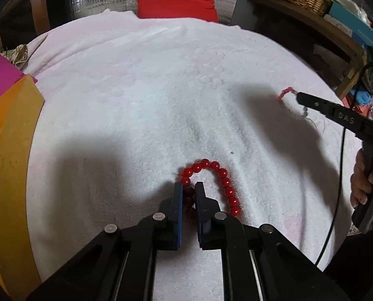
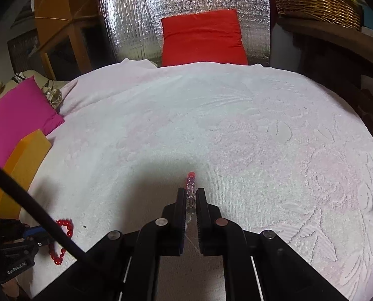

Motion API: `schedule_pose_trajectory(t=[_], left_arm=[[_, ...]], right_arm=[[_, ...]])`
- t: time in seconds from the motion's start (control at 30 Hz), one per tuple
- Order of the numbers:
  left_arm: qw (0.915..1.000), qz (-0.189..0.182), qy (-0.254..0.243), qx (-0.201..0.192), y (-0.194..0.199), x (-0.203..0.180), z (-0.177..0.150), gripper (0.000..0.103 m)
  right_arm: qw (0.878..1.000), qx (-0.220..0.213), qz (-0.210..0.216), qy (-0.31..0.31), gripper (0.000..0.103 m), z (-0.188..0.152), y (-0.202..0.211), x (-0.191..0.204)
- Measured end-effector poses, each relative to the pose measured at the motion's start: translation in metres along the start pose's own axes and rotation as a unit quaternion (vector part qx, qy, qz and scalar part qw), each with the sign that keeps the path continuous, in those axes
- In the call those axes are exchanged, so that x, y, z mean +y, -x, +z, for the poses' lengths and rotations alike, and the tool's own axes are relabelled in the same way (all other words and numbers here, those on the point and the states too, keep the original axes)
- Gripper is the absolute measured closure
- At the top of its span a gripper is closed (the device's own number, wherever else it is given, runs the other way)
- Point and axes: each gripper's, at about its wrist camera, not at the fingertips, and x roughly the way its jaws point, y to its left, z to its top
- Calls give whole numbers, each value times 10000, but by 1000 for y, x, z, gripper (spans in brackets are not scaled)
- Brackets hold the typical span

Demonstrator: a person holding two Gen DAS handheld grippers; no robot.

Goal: Organize jewelry
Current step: 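Carry both held bracelets toward the orange box beside the pink pillow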

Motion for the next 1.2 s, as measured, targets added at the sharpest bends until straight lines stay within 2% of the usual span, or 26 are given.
schedule_pose_trajectory(t=[0.1, 0.27, 0.7, 0.93, 1.2], left_arm=[[9998, 72, -104, -135, 5, -4, 0, 94], [9988, 178, 0, -466, 20, 2, 6, 94], [9937, 467, 88, -1016, 53, 9, 11, 94], [9864, 957, 340, -1293, 66, 16, 14, 94], [9819, 1196, 675, -1305, 68, 31, 14, 94]], right_arm=[[10000, -23, 8, -17, 95, 0, 1, 0], [9998, -166, 82, -21, 95, 2, 7, 2], [9925, -924, 791, 133, 95, 7, 44, 25], [9900, -1015, 946, 254, 95, 6, 50, 40], [9871, -1078, 1135, 345, 95, 1, 53, 58]])
